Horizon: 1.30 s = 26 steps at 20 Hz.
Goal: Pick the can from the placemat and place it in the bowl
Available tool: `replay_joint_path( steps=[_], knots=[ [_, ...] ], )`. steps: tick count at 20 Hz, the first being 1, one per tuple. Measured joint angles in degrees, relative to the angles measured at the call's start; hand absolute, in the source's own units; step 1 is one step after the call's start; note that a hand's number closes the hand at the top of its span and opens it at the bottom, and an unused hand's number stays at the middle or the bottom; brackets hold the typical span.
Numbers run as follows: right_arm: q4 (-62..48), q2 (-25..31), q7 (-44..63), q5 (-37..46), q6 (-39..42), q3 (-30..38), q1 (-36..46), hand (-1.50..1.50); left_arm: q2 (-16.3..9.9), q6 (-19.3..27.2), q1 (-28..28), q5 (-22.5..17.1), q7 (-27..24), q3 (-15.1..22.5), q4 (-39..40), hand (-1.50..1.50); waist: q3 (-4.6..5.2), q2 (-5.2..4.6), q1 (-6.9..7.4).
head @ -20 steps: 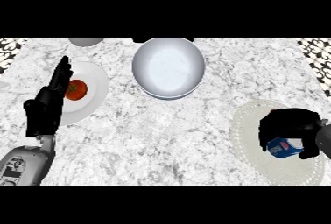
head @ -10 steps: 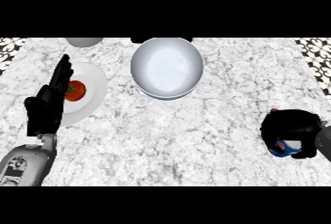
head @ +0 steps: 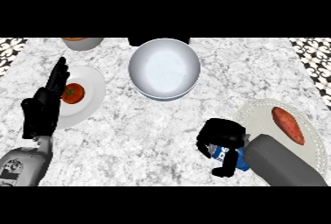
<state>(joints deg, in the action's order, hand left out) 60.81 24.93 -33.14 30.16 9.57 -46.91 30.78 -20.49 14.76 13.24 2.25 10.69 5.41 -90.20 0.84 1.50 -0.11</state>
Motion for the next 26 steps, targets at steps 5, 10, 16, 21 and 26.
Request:
replay_joint_path(
  steps=[5, 10, 16, 21, 26],
  knots=[
    [2.40, -15.30, 16.46, -2.47, -5.26, 2.00, -1.92, 1.50, 0.09, 0.17, -0.21, 0.06, 0.22, -0.05, 0.10, 0.00, -0.38, 0.30, -0.45],
    [8.84, -22.04, 31.68, -4.27, -15.73, 2.78, -2.46, 1.50, -0.05, -0.08, -0.34, -0.18, 0.34, -0.27, 0.17, 0.00, -0.59, 0.62, -0.05],
    [15.74, -24.25, 52.74, -1.03, -29.02, 0.76, 1.30, 1.50, 0.39, -0.25, -0.15, 0.03, 0.25, 0.28, 0.67, 0.00, -0.56, 0.51, 0.39],
    [18.44, -24.72, 71.75, 2.55, -38.05, -1.24, 9.06, 1.50, 0.63, -0.66, 1.38, 0.04, 0.48, 0.52, 0.60, 0.00, -0.60, -0.18, 1.71],
    [15.98, -24.75, 85.84, 5.21, -44.50, -1.99, 19.72, 1.50, 1.54, -0.54, 2.10, 0.59, -0.31, 0.97, 1.20, 0.00, -0.66, -0.96, 2.68]
  ],
)
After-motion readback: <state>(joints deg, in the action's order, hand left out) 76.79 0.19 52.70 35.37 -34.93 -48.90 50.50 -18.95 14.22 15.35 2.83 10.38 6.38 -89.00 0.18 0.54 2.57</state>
